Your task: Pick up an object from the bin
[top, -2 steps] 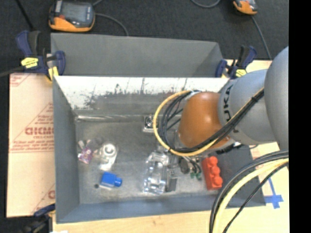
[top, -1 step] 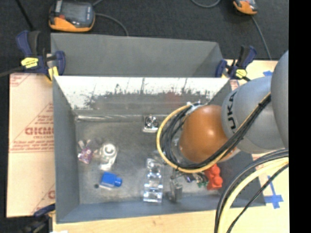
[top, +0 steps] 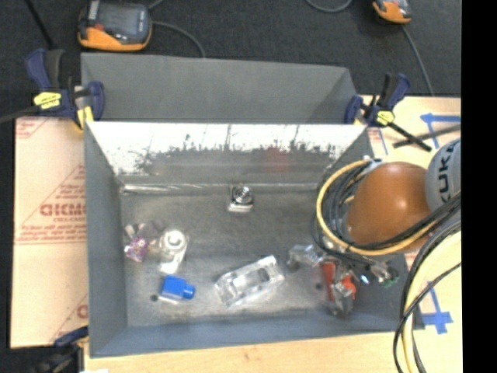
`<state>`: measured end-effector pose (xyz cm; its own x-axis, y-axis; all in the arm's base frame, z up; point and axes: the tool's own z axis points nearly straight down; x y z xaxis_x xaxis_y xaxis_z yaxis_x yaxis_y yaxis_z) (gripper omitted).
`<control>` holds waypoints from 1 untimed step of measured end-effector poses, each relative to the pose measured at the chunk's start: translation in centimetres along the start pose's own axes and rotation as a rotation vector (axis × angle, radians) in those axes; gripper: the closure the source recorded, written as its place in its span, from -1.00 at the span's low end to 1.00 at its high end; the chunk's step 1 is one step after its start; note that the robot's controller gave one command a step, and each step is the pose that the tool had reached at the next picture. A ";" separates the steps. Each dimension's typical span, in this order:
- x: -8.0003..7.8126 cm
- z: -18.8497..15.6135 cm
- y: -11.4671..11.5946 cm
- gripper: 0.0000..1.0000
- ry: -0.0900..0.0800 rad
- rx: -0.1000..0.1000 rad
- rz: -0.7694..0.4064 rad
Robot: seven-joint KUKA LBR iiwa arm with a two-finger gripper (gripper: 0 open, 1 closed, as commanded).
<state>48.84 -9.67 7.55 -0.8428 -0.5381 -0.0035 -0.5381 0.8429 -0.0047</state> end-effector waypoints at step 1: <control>3.4 -1.5 -2.6 -1.00 -0.003 -0.006 -0.337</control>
Offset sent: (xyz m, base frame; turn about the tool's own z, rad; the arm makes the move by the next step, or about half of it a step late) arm -0.0161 -0.0421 0.0146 -0.3392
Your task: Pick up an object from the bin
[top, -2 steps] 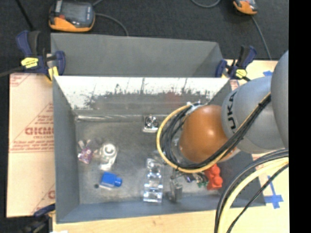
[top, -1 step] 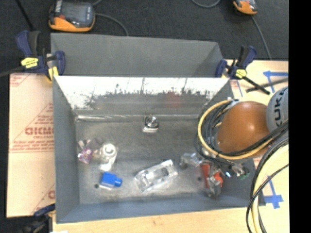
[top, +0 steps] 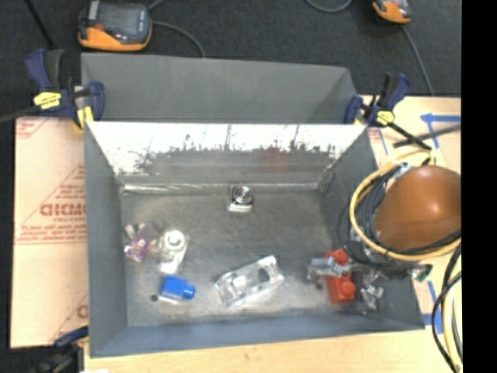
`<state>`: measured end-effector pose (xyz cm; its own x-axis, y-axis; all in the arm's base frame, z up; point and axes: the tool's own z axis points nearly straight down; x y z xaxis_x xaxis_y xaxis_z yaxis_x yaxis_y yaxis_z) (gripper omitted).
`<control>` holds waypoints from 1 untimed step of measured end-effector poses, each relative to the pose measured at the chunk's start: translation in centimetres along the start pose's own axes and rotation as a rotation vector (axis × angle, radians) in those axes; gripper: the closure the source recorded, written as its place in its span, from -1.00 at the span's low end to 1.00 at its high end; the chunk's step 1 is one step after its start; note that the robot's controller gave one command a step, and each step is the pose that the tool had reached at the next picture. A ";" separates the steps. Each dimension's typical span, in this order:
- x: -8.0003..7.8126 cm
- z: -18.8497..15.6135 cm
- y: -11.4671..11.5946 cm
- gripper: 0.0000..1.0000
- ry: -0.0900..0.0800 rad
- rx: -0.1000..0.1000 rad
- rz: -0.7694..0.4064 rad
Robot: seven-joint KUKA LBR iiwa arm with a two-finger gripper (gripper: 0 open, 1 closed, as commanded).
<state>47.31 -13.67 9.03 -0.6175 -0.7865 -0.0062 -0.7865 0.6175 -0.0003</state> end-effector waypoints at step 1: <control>-3.9 2.1 2.3 -1.00 0.003 0.000 -0.140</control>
Offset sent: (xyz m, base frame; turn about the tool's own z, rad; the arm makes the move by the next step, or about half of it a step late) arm 0.0045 0.0432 -0.0203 -0.1409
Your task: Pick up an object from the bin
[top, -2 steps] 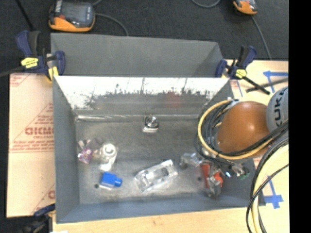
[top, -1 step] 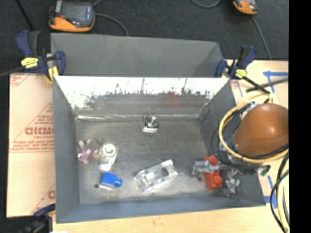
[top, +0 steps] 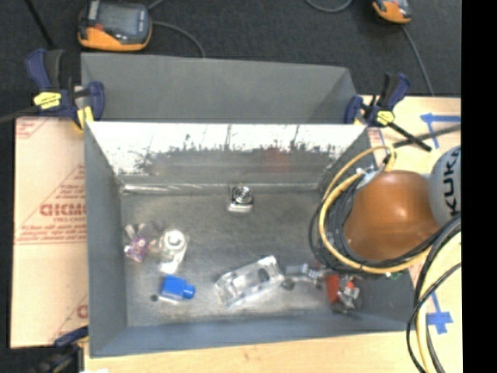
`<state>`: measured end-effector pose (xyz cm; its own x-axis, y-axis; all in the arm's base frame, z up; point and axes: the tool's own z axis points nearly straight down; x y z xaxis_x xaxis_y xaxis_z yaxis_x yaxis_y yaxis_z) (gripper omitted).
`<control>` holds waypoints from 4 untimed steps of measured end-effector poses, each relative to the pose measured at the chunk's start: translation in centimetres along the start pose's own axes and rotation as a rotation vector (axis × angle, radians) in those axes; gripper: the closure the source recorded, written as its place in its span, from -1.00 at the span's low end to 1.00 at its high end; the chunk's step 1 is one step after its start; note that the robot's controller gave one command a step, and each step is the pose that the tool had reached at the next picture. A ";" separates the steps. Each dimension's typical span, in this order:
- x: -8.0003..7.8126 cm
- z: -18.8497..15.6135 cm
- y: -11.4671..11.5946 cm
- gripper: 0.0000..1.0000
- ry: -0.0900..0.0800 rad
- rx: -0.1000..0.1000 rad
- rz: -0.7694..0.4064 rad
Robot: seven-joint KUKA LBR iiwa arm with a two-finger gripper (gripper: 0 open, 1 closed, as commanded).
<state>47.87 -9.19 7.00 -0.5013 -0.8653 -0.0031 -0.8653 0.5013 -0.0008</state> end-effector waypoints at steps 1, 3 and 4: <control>-2.4 -1.0 -3.2 -1.00 0.000 0.003 -0.188; -4.6 -0.5 -17.3 -1.00 -0.018 -0.005 -0.150; -4.4 -0.6 -17.5 1.00 -0.019 0.003 -0.146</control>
Offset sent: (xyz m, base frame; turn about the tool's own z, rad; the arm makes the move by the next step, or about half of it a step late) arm 0.0384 0.0041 0.0095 -0.1891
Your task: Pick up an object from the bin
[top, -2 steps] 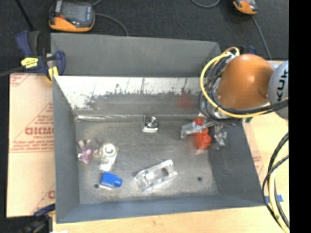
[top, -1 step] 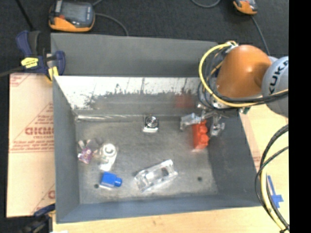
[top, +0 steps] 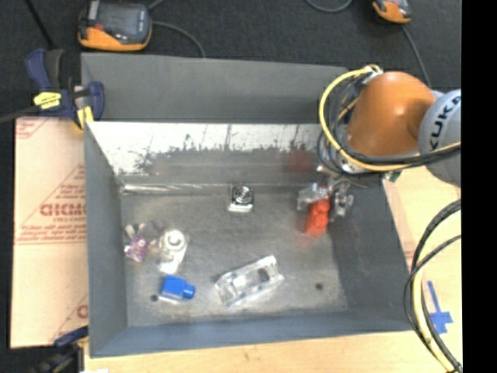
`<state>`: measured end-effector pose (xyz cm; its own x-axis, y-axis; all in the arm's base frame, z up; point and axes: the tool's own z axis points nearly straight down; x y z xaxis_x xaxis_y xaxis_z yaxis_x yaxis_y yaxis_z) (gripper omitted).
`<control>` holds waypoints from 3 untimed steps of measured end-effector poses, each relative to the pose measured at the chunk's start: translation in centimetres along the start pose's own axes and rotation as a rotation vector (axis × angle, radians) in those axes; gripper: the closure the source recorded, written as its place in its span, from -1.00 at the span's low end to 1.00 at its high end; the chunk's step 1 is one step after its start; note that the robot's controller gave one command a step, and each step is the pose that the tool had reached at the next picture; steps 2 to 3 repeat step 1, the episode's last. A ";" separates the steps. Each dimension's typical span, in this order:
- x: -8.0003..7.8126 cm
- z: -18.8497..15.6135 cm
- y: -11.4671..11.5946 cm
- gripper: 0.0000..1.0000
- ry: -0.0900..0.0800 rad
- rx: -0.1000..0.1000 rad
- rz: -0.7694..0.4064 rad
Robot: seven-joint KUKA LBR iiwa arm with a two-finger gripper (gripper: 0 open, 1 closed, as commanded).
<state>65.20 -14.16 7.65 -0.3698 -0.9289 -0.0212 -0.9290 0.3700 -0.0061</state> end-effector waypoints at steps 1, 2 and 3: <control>1.3 -13.7 3.0 1.00 0.019 0.006 0.042; 1.3 -13.7 3.0 1.00 0.019 0.006 0.042; 1.3 -13.7 3.0 1.00 0.019 0.006 0.042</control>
Offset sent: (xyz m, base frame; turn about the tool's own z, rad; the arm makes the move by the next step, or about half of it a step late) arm -0.0367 -0.0031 0.1296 0.0428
